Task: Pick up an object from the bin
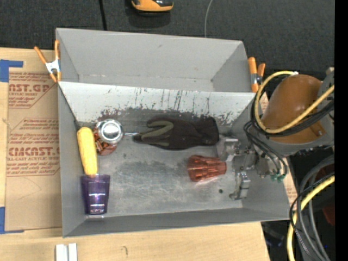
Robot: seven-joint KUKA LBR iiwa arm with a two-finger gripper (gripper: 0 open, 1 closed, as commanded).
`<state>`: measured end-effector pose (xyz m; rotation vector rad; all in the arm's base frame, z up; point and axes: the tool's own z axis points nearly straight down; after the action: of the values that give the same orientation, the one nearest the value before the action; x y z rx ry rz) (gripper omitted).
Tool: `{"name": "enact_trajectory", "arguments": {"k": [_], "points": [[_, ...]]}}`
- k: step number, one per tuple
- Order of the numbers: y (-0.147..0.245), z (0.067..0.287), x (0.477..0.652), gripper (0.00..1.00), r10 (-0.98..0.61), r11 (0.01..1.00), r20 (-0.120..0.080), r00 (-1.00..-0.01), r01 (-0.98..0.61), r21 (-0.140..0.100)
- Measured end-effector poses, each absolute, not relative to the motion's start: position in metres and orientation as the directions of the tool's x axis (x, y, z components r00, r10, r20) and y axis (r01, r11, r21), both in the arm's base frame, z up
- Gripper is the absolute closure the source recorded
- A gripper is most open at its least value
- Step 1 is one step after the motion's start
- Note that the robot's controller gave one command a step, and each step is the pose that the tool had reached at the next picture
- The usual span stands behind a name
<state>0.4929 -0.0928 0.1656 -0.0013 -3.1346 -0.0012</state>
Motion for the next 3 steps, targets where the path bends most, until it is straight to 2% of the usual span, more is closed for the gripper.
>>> {"name": "enact_trajectory", "arguments": {"k": [1, 2, 3], "points": [[-0.092, 0.17, 0.495, 0.0, 0.0, 1.0, -0.001, -1.0, 0.0, 0.0], [-0.091, 0.091, 0.542, 0.0, -0.019, 1.0, -0.008, -1.0, -0.019, -0.002], [-0.091, 0.084, 0.546, 0.0, -0.022, 1.0, 0.003, -1.0, -0.022, 0.001]]}}
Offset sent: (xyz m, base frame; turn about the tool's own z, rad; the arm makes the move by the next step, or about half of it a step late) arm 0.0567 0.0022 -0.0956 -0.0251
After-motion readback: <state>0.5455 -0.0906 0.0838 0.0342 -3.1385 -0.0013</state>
